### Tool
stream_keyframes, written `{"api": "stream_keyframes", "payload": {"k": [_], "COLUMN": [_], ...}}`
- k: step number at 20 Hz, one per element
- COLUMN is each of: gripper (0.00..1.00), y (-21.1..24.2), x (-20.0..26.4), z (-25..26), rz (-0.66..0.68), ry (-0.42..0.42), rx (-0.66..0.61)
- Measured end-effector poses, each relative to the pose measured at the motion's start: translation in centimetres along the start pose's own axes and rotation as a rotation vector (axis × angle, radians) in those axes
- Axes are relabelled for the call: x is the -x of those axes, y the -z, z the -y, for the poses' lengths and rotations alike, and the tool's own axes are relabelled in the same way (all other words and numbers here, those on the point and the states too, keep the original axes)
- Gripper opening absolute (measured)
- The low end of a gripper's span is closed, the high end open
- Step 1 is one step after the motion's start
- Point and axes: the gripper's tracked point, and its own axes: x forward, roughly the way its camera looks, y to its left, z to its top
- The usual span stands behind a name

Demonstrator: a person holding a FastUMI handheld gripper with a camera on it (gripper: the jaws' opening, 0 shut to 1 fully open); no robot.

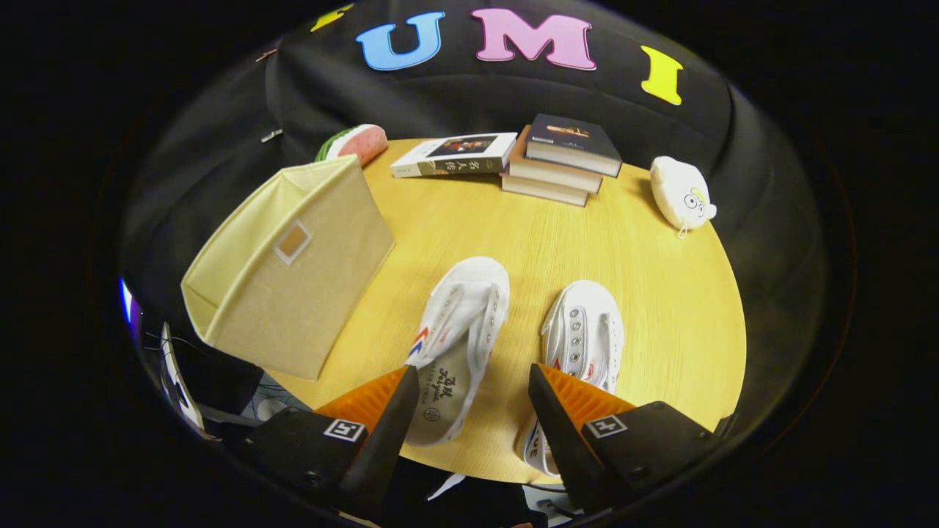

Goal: Open the storage box then place both shoes into the box .Put the left shoe in first, then the right shoe, with the right side of both shoes facing outward in a uniform manner.

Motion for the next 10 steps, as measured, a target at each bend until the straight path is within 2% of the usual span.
{"api": "stream_keyframes", "payload": {"k": [3, 6, 9, 10], "gripper": [0.79, 0.73, 0.57, 0.53], "y": [0.9, 0.4, 0.1, 0.7], "x": [-2.7, -5.1, -7.2, -7.7], "z": [0.2, 0.1, 0.2, -0.3], "rz": [-0.041, -0.041, -0.031, -0.058], "ry": [0.015, 0.03, 0.062, 0.031], "rx": [-0.023, -0.068, -0.151, -0.193]}}
